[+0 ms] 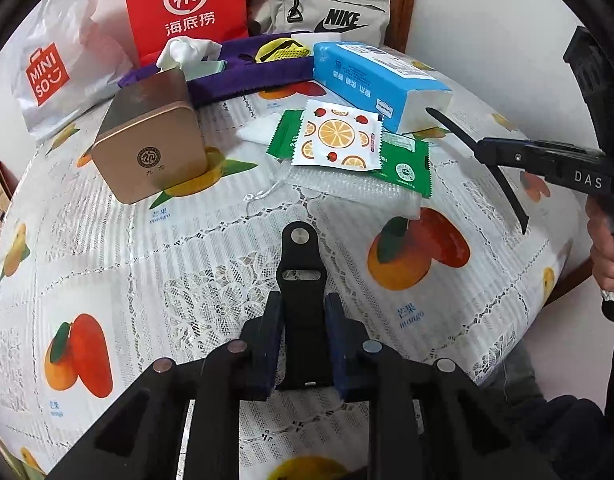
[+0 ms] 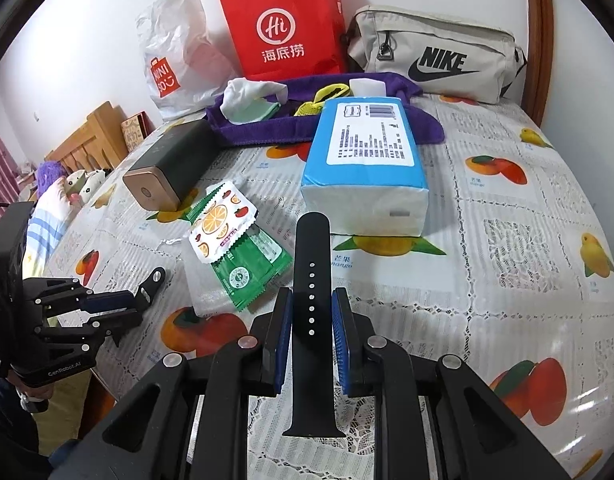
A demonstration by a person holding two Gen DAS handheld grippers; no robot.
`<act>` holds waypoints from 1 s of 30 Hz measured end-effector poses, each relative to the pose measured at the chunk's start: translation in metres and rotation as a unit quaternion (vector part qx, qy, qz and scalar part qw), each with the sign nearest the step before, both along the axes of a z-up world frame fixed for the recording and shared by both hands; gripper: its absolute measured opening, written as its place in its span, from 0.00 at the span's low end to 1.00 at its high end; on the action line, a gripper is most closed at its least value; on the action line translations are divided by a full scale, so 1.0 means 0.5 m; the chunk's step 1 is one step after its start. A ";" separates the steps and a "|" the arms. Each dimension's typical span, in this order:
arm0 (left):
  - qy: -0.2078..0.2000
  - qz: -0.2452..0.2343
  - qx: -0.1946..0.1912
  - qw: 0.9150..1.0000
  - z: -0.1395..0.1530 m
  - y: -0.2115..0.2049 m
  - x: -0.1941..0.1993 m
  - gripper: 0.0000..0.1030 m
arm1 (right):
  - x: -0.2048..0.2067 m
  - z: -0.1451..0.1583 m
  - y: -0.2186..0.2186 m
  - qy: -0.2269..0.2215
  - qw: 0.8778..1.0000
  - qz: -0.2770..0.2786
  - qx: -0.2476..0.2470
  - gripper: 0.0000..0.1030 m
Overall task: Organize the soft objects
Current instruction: 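Carry the strap piece in the left tool while the right tool carries its strap piece to the towel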
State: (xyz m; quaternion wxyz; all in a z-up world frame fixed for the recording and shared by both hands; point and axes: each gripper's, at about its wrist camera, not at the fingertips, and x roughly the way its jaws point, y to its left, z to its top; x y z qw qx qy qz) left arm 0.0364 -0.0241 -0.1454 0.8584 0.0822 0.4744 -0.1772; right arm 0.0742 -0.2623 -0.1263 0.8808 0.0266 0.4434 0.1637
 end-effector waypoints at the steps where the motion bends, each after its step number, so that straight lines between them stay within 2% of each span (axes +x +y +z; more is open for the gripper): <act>1: 0.001 0.001 -0.002 1.000 -0.001 0.001 0.001 0.21 | 0.001 -0.002 -0.001 0.001 1.000 -0.001 0.002 0.19; 7: -0.013 0.002 0.008 1.000 -0.003 -0.009 -0.002 0.20 | 0.005 -0.007 0.000 0.005 1.000 0.001 0.005 0.19; 12: -0.010 0.012 -0.003 1.000 0.009 -0.003 0.006 0.19 | 0.005 0.002 0.000 0.001 1.000 0.002 0.005 0.19; 16: -0.021 0.016 -0.026 0.999 0.044 0.006 0.008 0.19 | 0.004 0.020 -0.004 -0.010 1.000 0.002 0.010 0.19; 25: -0.049 0.030 -0.015 0.998 0.110 0.015 0.042 0.19 | 0.020 0.072 0.000 -0.034 0.999 0.010 0.009 0.19; 30: -0.063 0.044 -0.023 0.997 0.147 0.028 0.077 0.19 | 0.048 0.098 0.005 -0.043 0.999 0.014 0.010 0.19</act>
